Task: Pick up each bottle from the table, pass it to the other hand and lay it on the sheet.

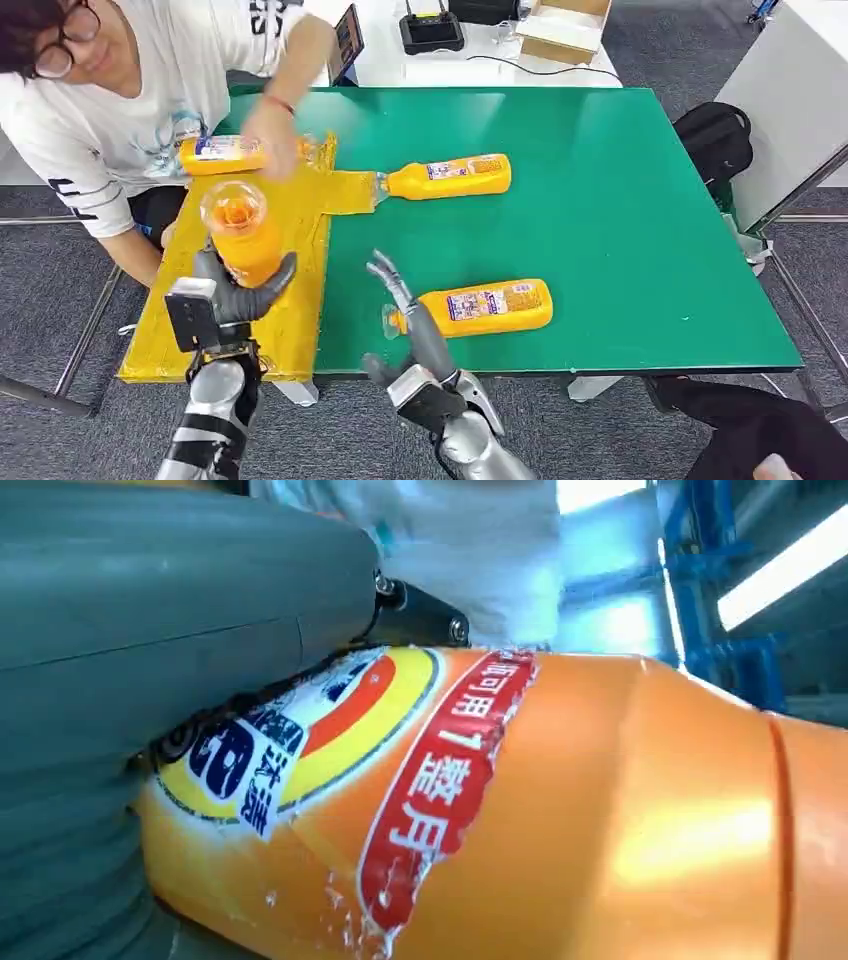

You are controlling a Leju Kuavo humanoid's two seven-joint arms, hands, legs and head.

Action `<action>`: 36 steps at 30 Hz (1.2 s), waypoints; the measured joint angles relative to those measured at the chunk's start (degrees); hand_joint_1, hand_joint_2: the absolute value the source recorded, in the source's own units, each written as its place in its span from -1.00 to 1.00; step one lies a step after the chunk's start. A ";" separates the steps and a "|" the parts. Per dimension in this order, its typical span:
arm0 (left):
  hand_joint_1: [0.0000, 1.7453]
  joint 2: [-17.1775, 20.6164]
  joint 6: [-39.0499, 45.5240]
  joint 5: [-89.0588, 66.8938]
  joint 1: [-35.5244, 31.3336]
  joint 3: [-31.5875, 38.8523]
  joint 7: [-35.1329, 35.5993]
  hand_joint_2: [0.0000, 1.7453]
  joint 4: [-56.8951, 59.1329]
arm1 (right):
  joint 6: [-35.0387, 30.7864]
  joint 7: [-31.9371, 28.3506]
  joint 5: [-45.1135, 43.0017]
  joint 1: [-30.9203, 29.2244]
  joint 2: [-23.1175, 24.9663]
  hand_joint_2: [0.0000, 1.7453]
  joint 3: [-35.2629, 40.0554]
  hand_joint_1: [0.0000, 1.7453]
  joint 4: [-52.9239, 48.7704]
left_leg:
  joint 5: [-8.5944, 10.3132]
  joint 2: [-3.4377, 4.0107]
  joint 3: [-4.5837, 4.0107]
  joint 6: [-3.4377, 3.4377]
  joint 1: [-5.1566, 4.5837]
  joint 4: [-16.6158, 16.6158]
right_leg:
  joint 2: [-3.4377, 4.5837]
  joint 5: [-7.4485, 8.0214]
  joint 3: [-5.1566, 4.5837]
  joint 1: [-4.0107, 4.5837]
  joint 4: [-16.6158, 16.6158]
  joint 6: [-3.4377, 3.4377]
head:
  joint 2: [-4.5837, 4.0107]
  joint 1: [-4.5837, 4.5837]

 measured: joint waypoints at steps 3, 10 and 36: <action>1.00 1.95 6.78 -7.01 -4.10 3.01 0.00 1.00 6.49 | -2.53 -0.85 -1.98 0.67 0.00 -1.00 -0.50 -1.00 -3.40 | 0.00 0.01 0.01 0.00 0.00 0.00 | 0.00 0.00 -0.02 0.00 0.00 0.00 | 0.00 -0.02; 1.00 7.08 16.21 -35.97 -12.00 4.91 7.72 1.00 23.76 | -6.18 -3.04 -6.10 1.33 0.24 -1.00 -1.33 -1.00 -8.98 | 0.04 0.15 0.02 -0.05 0.02 0.00 | 0.03 0.01 -0.02 0.01 0.04 -0.02 | 0.00 0.02; 1.00 12.15 3.47 -54.27 -21.30 6.36 13.79 1.00 45.74 | -6.40 -2.51 -6.92 1.47 0.28 -1.00 -1.57 -1.00 -12.34 | 0.04 0.10 0.01 -0.05 0.01 0.00 | 0.02 0.01 -0.01 0.01 0.04 -0.02 | 0.00 0.00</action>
